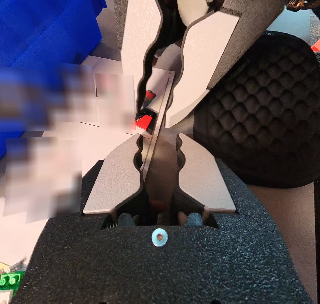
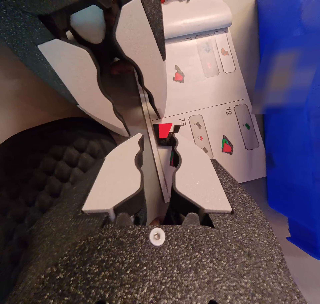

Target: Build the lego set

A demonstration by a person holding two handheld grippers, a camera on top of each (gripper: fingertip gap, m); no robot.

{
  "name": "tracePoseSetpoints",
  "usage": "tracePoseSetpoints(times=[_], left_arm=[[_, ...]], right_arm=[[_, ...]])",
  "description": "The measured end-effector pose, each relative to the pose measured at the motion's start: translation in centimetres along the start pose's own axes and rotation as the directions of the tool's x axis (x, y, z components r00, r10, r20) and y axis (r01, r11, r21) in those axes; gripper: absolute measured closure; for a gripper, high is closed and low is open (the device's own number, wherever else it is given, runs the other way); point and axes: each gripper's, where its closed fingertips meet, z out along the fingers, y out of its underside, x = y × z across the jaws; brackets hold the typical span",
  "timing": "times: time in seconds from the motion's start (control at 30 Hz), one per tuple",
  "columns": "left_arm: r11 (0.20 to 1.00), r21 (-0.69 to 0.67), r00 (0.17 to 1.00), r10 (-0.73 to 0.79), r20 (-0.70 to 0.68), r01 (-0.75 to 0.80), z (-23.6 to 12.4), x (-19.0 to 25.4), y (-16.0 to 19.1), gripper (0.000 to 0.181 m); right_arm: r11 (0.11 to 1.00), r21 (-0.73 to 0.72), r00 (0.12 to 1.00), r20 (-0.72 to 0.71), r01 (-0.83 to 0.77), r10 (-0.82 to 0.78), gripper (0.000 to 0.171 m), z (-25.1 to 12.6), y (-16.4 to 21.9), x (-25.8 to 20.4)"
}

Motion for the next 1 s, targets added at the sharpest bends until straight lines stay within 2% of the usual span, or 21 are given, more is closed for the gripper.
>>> tracePoseSetpoints(times=[0.13,0.3,1.0], left_arm=[[1.0,0.008,0.999,-0.03,-0.035,0.03,0.12,-0.07,-0.24,0.14],[0.999,0.011,0.996,-0.043,-0.084,0.044,0.33,-0.01,-0.56,0.138],[1.0,0.005,0.999,0.008,-0.051,-0.008,0.44,0.04,-0.49,0.138]], right_arm=[[1.0,0.01,1.0,-0.023,-0.015,0.015,0.135,0.09,-0.07,0.95],[1.0,0.023,1.0,0.023,-0.002,0.001,0.145,0.62,-0.01,0.58],[0.999,0.028,0.997,0.057,0.045,-0.046,0.146,0.7,-0.05,0.52]])
